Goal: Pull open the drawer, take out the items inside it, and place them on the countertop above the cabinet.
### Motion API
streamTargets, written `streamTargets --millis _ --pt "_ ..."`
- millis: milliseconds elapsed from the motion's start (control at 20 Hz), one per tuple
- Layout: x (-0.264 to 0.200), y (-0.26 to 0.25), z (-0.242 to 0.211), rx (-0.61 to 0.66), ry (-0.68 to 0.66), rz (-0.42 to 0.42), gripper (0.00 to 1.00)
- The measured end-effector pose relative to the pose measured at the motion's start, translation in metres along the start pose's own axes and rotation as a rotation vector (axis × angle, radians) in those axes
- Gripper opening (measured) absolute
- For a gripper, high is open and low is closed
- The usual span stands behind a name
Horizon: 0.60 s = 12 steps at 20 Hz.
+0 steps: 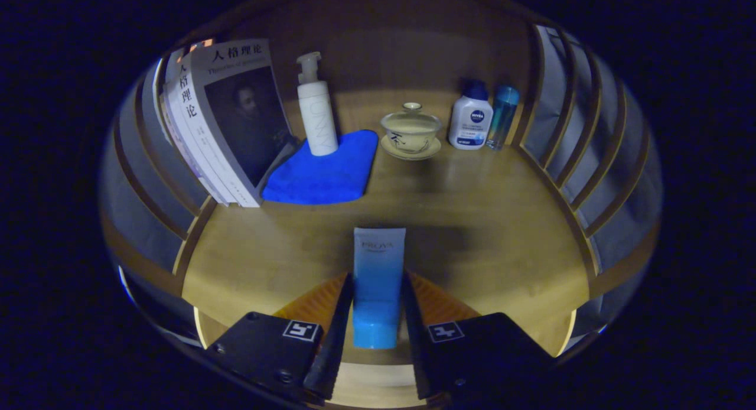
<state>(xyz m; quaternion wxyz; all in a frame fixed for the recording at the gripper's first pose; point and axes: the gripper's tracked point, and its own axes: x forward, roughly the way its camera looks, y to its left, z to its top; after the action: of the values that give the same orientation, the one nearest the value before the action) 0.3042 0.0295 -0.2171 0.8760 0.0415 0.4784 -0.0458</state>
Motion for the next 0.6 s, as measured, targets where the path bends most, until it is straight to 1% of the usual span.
streamTargets --millis 100,350,600 --pt "-0.008 0.005 -0.009 0.014 0.014 0.034 0.66" --pt "-0.053 0.011 -0.021 -0.025 -0.062 0.071 0.66" --pt "-0.114 0.026 -0.047 -0.106 -0.193 0.129 0.66"
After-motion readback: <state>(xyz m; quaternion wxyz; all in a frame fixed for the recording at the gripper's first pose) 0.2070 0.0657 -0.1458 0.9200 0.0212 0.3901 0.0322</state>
